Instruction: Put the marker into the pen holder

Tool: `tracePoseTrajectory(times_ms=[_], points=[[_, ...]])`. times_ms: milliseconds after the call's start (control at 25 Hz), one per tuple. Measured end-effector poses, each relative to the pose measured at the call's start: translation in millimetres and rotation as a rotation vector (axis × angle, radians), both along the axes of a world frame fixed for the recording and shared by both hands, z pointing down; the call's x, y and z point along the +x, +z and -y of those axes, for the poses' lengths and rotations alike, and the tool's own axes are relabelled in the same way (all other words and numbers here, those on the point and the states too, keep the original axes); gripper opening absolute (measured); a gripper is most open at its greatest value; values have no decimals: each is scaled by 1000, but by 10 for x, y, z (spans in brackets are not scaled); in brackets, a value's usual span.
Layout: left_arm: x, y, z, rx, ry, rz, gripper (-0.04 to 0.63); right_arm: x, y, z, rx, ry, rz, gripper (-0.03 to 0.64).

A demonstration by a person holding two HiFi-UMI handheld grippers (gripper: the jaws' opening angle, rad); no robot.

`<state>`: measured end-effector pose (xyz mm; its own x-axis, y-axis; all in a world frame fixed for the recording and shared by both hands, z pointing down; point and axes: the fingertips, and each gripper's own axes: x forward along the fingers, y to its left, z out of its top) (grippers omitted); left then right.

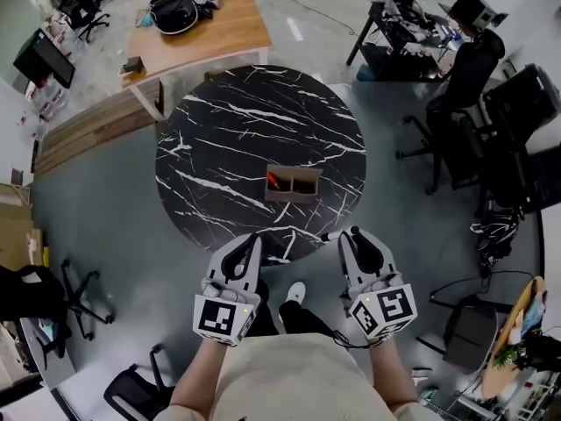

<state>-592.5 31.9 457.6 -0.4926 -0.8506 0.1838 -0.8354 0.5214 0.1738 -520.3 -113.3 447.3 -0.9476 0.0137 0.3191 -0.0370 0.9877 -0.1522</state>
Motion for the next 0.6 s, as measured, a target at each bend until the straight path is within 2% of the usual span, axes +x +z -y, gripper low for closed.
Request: tracePoseTrajectory(times_ms=[240,440,600], points=[[-463,173,154,61,170,-31,9,-618,37,-33,32,66,5,83],[-788,458,271,19,192,-89,9,-999,315,153,41,153,-15,81],[-945,556,343,18,198,-93,9,-1254,552,251,74,139,-17,82]])
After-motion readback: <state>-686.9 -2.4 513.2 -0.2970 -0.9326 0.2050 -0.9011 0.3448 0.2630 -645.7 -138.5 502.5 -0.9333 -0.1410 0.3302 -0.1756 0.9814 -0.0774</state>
